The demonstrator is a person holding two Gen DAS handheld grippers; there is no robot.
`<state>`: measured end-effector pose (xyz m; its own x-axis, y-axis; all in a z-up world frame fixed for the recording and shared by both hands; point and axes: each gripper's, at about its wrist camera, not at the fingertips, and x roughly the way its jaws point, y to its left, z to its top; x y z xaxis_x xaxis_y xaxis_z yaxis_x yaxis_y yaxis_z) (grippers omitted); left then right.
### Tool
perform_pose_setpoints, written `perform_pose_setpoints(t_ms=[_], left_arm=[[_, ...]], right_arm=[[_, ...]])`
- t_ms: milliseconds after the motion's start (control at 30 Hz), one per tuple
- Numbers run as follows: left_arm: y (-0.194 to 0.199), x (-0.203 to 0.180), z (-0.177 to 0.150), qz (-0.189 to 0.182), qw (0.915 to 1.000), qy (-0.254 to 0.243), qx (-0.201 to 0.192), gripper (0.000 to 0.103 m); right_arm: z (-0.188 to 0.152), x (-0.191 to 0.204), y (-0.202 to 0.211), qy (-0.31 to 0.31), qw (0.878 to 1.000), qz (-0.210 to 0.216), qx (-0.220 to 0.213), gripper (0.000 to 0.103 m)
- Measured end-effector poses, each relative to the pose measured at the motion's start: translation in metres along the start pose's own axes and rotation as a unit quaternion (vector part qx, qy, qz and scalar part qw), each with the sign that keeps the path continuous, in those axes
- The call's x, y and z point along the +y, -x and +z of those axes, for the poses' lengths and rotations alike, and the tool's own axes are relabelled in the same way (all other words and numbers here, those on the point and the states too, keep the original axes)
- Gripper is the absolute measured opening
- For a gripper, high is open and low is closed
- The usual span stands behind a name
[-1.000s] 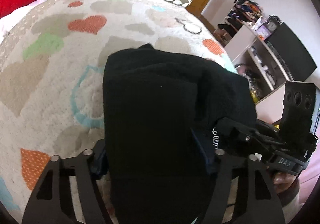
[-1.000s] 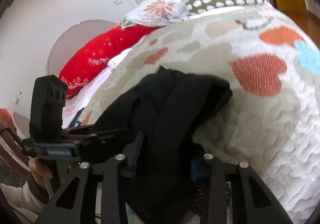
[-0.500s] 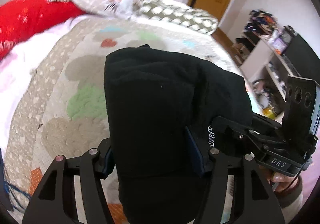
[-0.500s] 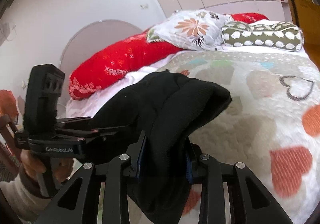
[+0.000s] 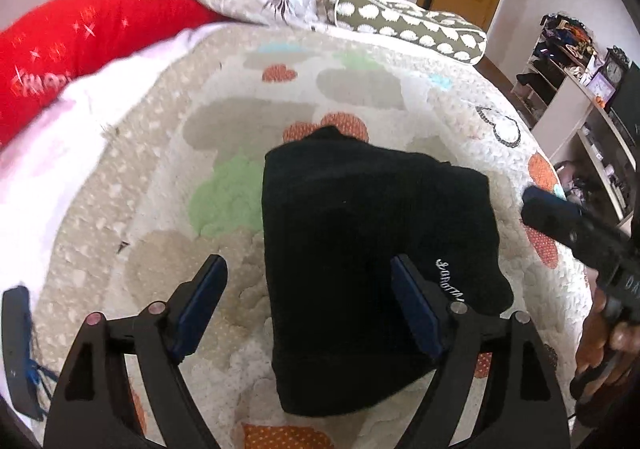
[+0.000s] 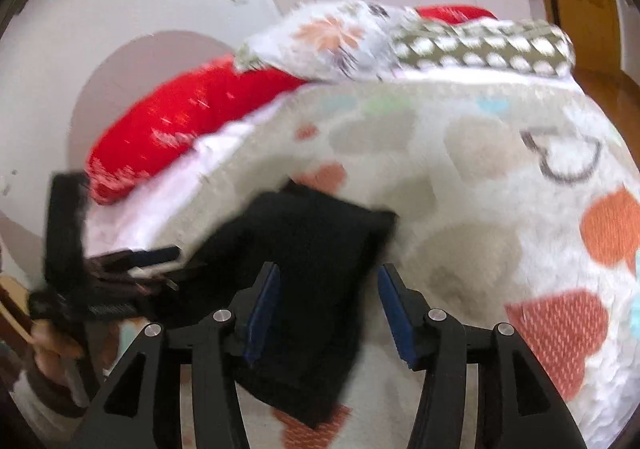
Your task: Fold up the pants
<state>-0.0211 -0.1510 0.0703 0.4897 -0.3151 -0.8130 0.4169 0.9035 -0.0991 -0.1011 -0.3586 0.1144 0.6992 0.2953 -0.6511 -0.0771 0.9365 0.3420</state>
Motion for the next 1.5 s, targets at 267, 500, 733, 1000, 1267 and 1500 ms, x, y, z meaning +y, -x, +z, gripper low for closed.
perform_pose_setpoints(t_ms=[267, 500, 733, 1000, 1267, 1500], left_arm=[[-0.012, -0.005, -0.019, 0.014, 0.9998, 0.009, 0.014, 0.084], [-0.02, -0.018, -0.025, 0.002, 0.9998, 0.003, 0.017, 0.084], [-0.013, -0.017, -0.028, 0.006, 0.9999, 0.01, 0.009, 0.084], [-0.008, -0.01, -0.035, -0.005, 0.999, 0.043, 0.007, 0.084], [0.026, -0.012, -0.036, 0.021, 0.9979, 0.041, -0.046, 0.084], [0.051, -0.016, -0.042, 0.055, 0.994, 0.033, -0.088, 0.084]], right_arm=[[0.02, 0.025, -0.059, 0.043, 0.998, -0.017, 0.03, 0.043], [0.001, 0.01, -0.084, 0.043, 0.996, -0.045, 0.057, 0.041], [-0.005, 0.021, -0.039, 0.052, 0.997, -0.04, 0.037, 0.046], [-0.045, 0.018, -0.05, 0.061, 0.992, -0.079, 0.076, 0.051], [-0.041, 0.03, -0.018, 0.05, 0.995, -0.075, 0.036, 0.054], [-0.042, 0.056, 0.006, 0.051, 0.994, -0.092, -0.017, 0.075]])
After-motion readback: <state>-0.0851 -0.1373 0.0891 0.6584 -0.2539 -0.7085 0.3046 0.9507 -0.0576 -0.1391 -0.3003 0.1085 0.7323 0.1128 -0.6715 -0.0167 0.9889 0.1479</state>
